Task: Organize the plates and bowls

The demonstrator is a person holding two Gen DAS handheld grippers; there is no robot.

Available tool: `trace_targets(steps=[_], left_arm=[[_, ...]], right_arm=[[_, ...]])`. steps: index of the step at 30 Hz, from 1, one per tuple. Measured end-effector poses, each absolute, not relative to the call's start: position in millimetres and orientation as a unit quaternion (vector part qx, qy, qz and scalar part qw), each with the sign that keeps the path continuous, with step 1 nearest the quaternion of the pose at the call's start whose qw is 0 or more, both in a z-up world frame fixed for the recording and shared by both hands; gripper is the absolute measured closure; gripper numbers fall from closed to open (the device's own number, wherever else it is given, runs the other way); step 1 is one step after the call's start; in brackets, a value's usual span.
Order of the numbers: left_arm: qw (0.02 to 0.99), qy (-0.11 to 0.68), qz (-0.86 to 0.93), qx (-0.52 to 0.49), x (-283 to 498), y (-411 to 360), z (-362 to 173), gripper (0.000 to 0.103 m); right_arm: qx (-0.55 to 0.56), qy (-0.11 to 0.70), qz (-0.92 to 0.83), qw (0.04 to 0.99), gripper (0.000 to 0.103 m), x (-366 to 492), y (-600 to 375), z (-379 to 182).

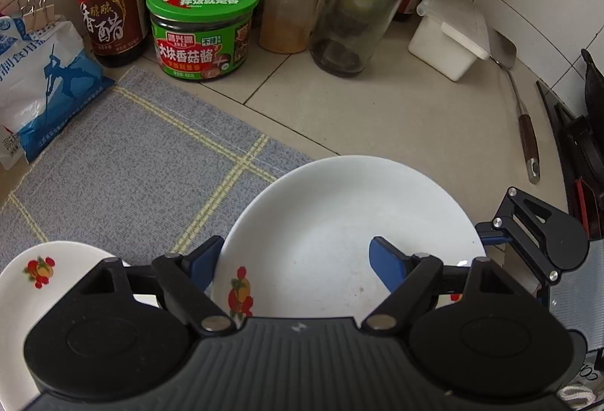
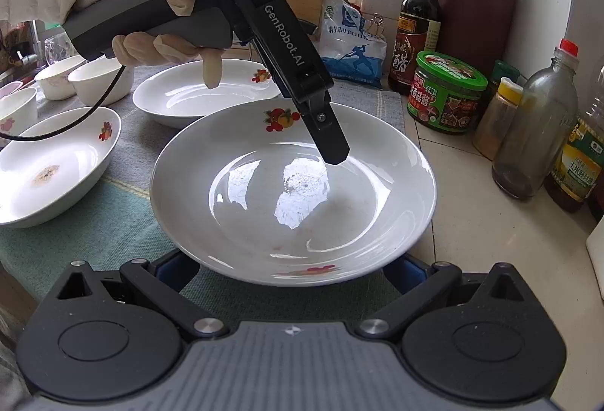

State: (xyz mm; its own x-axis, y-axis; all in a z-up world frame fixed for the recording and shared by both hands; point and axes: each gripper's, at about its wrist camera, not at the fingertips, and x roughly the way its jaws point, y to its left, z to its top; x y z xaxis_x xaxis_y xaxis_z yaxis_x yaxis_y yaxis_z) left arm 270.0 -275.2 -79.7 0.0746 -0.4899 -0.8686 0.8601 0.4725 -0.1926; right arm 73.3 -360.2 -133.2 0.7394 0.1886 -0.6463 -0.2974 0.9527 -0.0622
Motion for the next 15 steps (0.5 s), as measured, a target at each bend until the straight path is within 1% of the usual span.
trace_targets(steps=[15], left_arm=[[0.719,0.485,-0.466,0.174,294,-287,-94,0.021]], right_arm=[[-0.066,0.340,0.128,0.929,0.000,100,-373,-142]])
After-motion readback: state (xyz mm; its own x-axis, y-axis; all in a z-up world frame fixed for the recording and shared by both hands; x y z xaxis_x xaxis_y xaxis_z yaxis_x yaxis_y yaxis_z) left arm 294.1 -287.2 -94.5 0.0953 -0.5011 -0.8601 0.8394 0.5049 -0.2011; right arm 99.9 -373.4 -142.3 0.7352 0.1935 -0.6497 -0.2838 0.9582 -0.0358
